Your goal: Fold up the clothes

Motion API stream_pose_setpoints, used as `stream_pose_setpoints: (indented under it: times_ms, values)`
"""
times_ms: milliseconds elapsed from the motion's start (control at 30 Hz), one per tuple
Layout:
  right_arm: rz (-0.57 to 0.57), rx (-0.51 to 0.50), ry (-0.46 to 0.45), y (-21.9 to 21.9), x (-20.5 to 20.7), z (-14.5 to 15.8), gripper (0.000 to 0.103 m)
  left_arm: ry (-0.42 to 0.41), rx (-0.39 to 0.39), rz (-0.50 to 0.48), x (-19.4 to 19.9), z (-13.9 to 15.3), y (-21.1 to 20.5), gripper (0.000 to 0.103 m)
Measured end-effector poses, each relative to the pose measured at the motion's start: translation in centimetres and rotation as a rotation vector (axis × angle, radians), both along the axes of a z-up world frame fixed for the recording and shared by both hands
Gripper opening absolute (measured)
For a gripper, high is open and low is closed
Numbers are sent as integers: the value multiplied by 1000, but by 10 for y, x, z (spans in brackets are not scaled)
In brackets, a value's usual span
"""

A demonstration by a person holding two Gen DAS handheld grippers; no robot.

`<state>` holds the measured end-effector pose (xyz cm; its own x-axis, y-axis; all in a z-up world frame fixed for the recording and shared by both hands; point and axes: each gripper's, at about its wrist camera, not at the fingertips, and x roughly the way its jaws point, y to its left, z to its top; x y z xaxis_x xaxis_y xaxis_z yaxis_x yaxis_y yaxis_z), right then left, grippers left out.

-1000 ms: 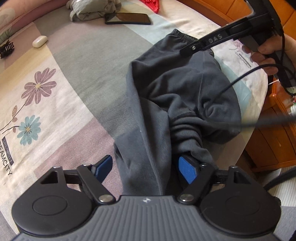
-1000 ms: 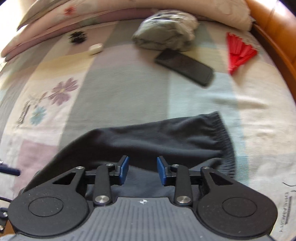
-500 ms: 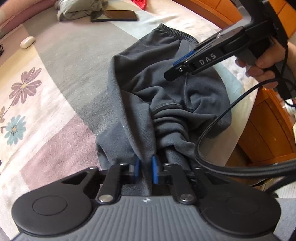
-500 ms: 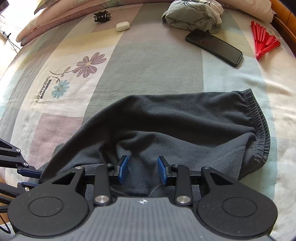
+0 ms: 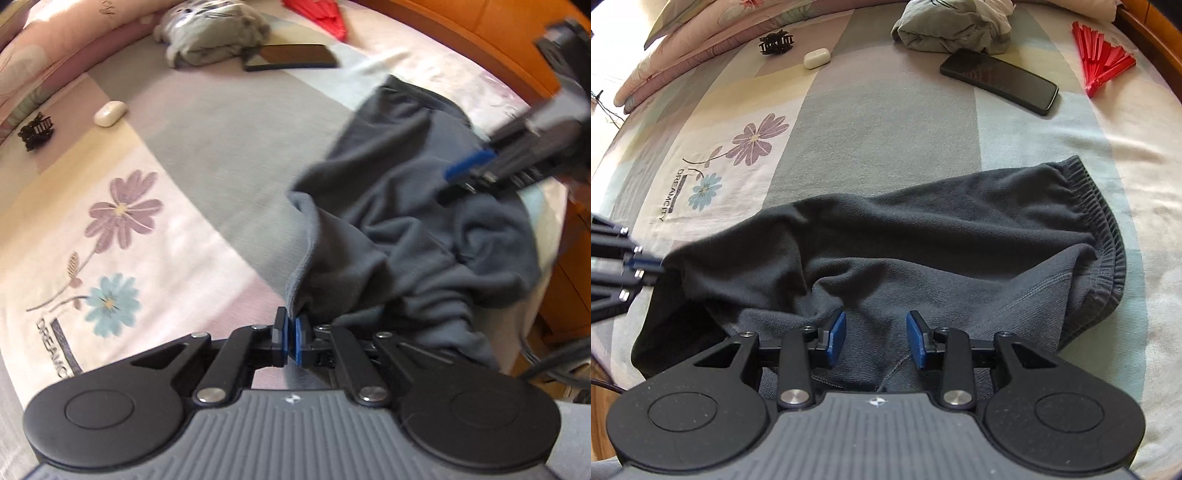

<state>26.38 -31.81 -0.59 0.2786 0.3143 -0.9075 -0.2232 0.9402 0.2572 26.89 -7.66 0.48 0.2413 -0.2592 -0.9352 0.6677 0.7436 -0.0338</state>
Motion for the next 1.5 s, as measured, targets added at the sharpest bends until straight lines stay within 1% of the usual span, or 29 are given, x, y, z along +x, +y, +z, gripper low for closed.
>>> stream_pose_setpoints:
  times_ms: [67, 167, 300, 533, 767, 900, 1000, 1067, 1133, 1200, 1400, 1500]
  values:
    - [9, 21, 3, 2, 1, 0, 48, -15, 10, -7, 9, -2, 0, 1]
    - [25, 19, -3, 7, 1, 1, 49, -40, 31, -37, 18, -4, 3, 2]
    - [27, 9, -7, 8, 1, 1, 49, -58, 68, -29, 38, -12, 9, 1]
    - [-6, 7, -13, 4, 2, 0, 49, -71, 104, 23, 87, -24, 24, 1]
    - [-22, 9, -20, 5, 3, 2, 49, -108, 133, 21, 139, -33, 19, 1]
    - [-27, 9, -23, 5, 4, 2, 49, -151, 146, 12, 169, -33, 10, 1]
    - [-36, 11, -24, 4, 4, 1, 49, -137, 138, 13, 188, -36, 2, 2]
    - [-42, 13, -23, 4, 4, 1, 49, -123, 143, 9, 190, -40, -3, 2]
    - [-48, 15, -23, 3, 3, 1, 49, -117, 161, -2, 187, -43, -6, 5]
    - [-52, 18, -24, 2, 3, 1, 49, -104, 161, -6, 182, -45, -4, 6]
    - [-66, 4, -77, -18, 18, 11, 49, -75, 155, -26, 155, -34, 8, 13]
    - [-37, -60, -128, -35, 43, 10, 49, -43, 145, -11, 142, -28, 16, 19]
